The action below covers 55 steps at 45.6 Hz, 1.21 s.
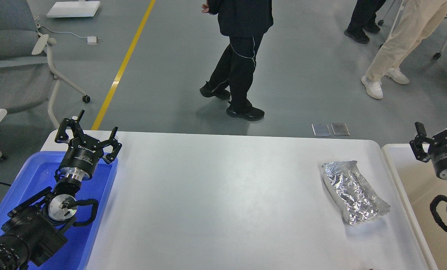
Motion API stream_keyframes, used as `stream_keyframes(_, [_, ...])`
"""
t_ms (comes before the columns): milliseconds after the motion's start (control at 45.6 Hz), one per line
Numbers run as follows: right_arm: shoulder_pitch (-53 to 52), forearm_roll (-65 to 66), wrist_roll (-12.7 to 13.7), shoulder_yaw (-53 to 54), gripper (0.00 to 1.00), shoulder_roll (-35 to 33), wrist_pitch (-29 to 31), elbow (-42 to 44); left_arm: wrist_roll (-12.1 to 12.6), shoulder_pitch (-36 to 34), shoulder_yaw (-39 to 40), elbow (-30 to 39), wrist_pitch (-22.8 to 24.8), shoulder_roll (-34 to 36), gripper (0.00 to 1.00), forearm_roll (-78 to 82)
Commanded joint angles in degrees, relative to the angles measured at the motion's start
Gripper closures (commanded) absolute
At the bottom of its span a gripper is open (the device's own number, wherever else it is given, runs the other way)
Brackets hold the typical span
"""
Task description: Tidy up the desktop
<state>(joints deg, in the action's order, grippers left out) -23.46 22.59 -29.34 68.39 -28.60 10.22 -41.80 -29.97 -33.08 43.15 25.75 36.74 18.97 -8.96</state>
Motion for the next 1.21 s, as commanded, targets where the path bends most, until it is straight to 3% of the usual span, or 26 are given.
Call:
stream_keyframes(0, [-0.62,0.09,0.07,-0.37,0.0,0.03,-0.37,0.31,0.0,0.04,0.0,0.0,0.0,-0.07,0.0,0.0])
stream_keyframes(416, [0.34,0.96,0.16,-0.54,0.0,-1.02,0.33,-0.13,0.0,0.04,0.0,0.0,0.0,0.01,0.0,0.0])
stream_keyframes(504, [-0.8,2.19,0.34,-4.83,0.0,-3.12,-0.28,0.57,0.0,0.04,0.0,0.0,0.0,-0.07,0.0,0.0])
stream_keyframes(701, [-8.08,4.74,0.34,-21.87,0.0,-12.35,-4.15,1.89,0.0,-0.05,0.0,0.0,0.0,0.01,0.0,0.0])
stream_keyframes(811, [-16.87,11.5,0.25,-39.88,0.0,-17.28,-7.31,1.98,0.0,0.04,0.0,0.0,0.0,0.01,0.0,0.0])
stream_keyframes(1008, [-27.6,22.05,0.25,-65.29,0.0,-17.9,-16.01,2.16,0.0,0.04,0.0,0.0,0.0,-0.07,0.0,0.0])
stream_keyframes(1183, [-34.98,30.58,0.25,-80.59,0.0,-17.72,-18.21,2.07,0.0,-0.05,0.0,0.0,0.0,0.01,0.0,0.0])
